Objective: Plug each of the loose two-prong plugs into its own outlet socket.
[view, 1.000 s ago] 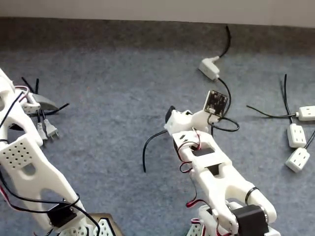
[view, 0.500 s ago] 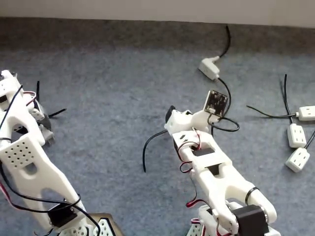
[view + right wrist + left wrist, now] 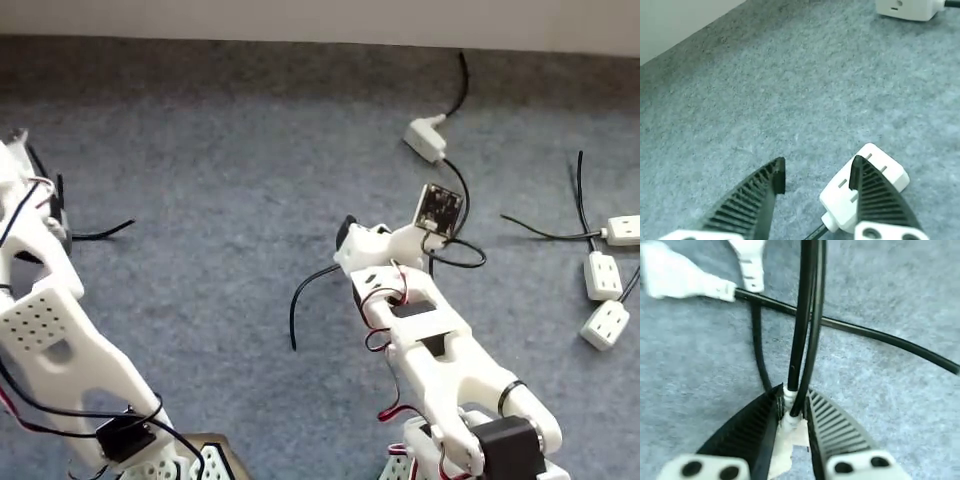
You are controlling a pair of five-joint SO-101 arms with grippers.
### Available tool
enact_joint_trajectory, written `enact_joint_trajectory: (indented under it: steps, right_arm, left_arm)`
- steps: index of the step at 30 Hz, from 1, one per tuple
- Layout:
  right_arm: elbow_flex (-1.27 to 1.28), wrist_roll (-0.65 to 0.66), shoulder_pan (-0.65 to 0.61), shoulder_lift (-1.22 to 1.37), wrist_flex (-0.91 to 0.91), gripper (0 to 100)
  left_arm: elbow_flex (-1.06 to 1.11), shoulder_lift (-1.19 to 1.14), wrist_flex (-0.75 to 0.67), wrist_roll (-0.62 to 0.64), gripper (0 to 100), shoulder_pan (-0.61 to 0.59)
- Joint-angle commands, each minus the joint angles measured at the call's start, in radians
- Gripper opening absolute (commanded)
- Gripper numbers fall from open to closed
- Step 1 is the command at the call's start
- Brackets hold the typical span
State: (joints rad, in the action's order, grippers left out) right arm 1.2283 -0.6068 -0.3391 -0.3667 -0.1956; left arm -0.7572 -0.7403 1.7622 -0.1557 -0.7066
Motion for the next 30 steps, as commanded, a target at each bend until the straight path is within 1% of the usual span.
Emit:
enact_joint_trajectory:
  steps: [1,4,9,12,14,16,19,22,26,30]
  right_arm:
    - [-0.024,0.048,-0.002,0.001,-0.019,21.6]
    - [-0.027,0.077,-0.004,0.001,-0.019,21.6]
    - [-0.027,0.077,-0.004,0.001,-0.019,21.6]
    - [-0.027,0.080,-0.004,0.001,-0.019,21.6]
    - [-0.027,0.080,-0.004,0.001,-0.019,21.6]
    - [-0.027,0.080,-0.004,0.001,-0.019,21.6]
    - [-0.027,0.081,-0.004,0.001,-0.019,21.6]
    - [-0.027,0.083,-0.004,0.001,-0.019,21.6]
    - [-0.027,0.083,-0.004,0.001,-0.019,21.6]
    - [-0.027,0.083,-0.004,0.001,-0.019,21.6]
  left_arm:
    - [-0.005,0.166,0.018,-0.072,1,-0.024]
    - [0.001,0.196,0.018,-0.150,1,-0.044]
    - [0.018,0.197,0.017,-0.207,1,-0.107]
    - [0.036,0.194,0.017,-0.269,1,-0.145]
    - [0.101,0.194,0.015,-0.331,2,-0.163]
    - [0.179,0.194,0.014,-0.387,7,-0.177]
    - [0.286,0.194,0.012,-0.425,13,-0.197]
    - [0.361,0.194,0.012,-0.489,12,-0.200]
    - [0.375,0.203,0.011,-0.534,13,-0.205]
    - [0.377,0.197,0.011,-0.545,14,-0.219]
